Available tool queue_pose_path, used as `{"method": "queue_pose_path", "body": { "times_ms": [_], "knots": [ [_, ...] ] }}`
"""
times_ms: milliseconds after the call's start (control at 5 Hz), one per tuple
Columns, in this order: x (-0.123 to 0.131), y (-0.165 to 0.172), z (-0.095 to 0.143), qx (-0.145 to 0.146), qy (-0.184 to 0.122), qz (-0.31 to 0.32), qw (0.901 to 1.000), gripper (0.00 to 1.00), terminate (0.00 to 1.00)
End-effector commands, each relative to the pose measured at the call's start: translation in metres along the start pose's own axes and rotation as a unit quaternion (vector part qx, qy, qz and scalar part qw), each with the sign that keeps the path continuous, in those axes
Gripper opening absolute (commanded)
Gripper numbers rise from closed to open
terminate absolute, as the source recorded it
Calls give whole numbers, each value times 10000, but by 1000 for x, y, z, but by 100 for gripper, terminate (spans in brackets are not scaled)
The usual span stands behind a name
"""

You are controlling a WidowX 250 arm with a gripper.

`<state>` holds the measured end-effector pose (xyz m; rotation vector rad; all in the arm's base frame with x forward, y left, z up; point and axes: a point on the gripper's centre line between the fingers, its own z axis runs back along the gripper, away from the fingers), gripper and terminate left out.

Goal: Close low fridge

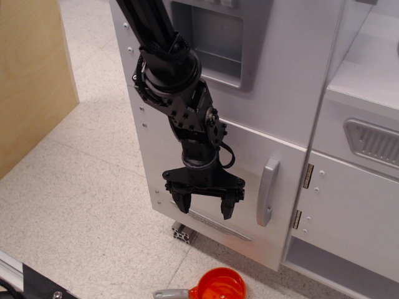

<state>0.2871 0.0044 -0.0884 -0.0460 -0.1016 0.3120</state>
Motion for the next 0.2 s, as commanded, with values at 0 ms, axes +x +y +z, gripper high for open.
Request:
{"method": "queue_pose_path", "body": {
  "times_ms": [0],
  "knots": [
    [14, -1, 18, -66, -255, -18, 9997, 100, 100]
  ]
}}
